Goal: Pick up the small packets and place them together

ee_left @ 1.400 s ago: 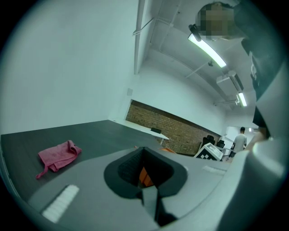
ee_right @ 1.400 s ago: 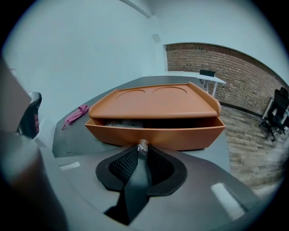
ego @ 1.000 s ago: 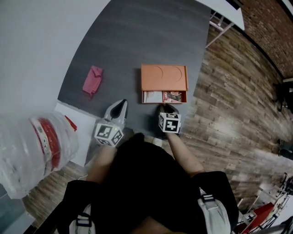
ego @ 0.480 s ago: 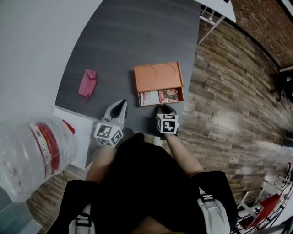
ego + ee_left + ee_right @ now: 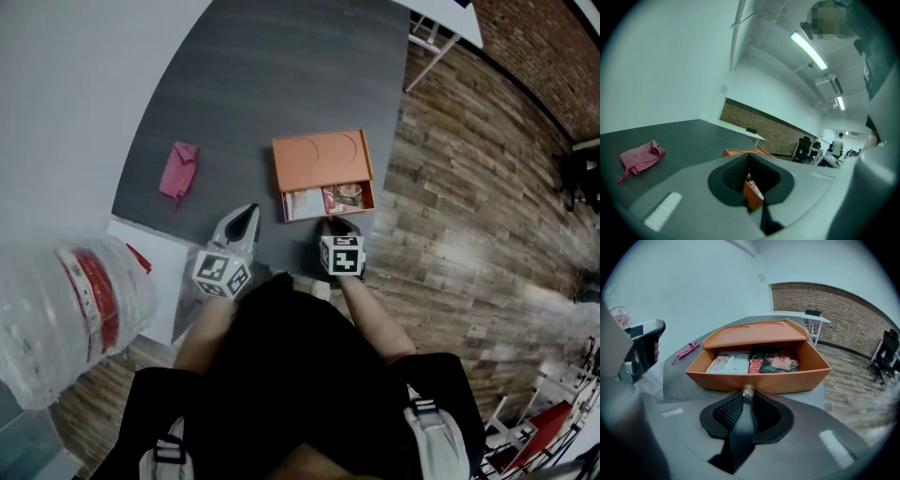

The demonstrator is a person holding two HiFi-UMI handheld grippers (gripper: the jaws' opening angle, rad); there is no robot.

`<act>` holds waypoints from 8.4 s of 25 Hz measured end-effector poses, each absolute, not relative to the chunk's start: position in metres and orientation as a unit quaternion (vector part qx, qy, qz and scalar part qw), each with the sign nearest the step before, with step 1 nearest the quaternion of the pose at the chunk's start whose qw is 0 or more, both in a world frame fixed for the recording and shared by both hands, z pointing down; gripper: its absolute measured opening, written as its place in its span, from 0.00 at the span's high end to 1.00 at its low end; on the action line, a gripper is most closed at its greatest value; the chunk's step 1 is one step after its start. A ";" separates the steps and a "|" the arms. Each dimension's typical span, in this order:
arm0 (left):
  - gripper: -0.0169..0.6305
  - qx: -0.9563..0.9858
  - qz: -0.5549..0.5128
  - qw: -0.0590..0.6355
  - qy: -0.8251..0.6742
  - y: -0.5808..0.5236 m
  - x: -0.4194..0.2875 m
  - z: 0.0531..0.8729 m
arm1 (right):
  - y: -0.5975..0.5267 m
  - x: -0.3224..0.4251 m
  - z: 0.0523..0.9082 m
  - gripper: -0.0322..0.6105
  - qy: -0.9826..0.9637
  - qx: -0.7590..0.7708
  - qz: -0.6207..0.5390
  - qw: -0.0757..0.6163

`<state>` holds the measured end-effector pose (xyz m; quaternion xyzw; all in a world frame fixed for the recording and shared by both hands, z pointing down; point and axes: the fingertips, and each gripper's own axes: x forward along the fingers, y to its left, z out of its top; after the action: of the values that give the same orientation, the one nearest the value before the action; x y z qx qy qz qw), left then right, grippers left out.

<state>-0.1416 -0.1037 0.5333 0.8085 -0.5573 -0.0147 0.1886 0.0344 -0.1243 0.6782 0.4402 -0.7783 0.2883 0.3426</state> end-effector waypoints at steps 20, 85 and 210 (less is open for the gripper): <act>0.97 0.835 0.061 0.170 -0.520 -0.130 -0.109 0.561 | -0.116 0.044 0.677 0.85 -0.782 0.438 0.287 0.337; 0.85 0.769 0.011 0.250 -0.587 -0.187 -0.141 0.549 | -0.121 0.043 0.597 0.69 -0.879 0.275 0.201 0.334; 0.92 0.787 0.012 0.237 -0.569 -0.135 -0.134 0.551 | -0.237 -0.013 0.535 0.73 -0.909 0.254 0.207 0.257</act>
<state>-0.1337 -0.1349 0.5511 0.7873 -0.5691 0.0121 0.2369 -0.0126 -0.2374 0.5348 0.2543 -0.9093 0.2065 0.2566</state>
